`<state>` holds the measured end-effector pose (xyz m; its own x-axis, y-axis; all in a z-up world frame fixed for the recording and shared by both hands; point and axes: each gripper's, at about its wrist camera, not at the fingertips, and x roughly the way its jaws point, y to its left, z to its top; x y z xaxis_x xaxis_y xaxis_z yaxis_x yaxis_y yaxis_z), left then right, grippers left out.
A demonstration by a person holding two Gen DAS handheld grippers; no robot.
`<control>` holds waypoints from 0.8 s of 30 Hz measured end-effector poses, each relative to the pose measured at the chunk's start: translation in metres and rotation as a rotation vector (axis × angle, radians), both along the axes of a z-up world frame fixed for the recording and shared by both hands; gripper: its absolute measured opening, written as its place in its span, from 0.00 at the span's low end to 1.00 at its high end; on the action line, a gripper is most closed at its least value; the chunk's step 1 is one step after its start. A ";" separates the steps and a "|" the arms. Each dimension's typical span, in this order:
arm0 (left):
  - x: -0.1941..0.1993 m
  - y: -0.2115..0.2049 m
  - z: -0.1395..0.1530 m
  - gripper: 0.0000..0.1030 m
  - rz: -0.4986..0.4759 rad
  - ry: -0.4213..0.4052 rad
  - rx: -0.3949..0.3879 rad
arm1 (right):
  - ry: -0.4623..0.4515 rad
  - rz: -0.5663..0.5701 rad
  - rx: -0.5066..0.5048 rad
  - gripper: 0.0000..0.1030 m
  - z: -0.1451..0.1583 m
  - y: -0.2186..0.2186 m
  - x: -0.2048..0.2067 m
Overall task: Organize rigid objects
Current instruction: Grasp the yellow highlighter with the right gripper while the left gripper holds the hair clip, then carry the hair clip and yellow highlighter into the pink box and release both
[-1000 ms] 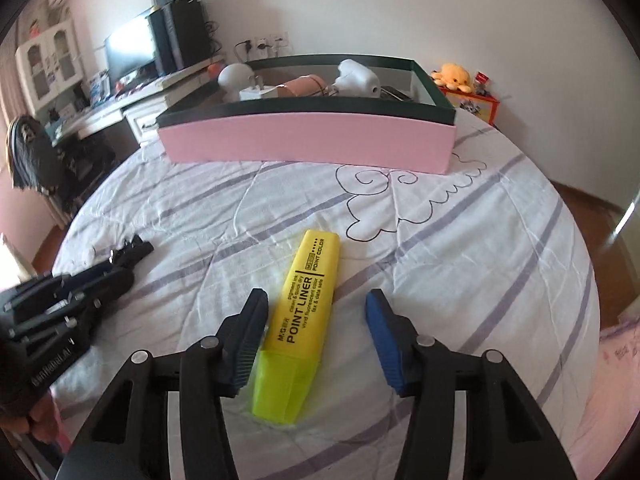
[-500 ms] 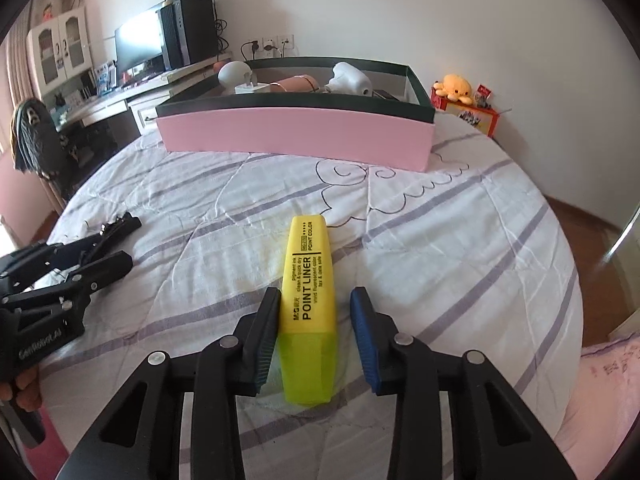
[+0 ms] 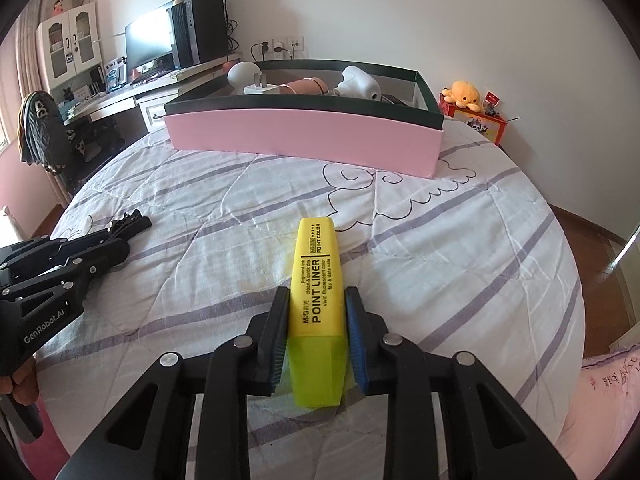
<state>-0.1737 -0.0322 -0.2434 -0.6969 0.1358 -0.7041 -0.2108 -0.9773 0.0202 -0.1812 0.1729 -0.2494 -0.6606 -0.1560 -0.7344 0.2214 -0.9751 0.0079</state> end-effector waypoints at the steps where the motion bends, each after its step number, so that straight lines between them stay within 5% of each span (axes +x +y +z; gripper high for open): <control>1: 0.000 0.001 0.000 0.19 0.001 -0.001 -0.004 | 0.001 0.000 0.000 0.26 0.000 0.000 0.000; 12: 0.001 0.009 -0.001 0.19 0.008 0.009 -0.059 | 0.001 0.009 -0.005 0.28 -0.001 -0.001 0.001; 24: 0.015 0.012 0.030 0.19 -0.045 0.055 -0.015 | 0.021 0.099 -0.105 0.26 0.022 0.008 0.010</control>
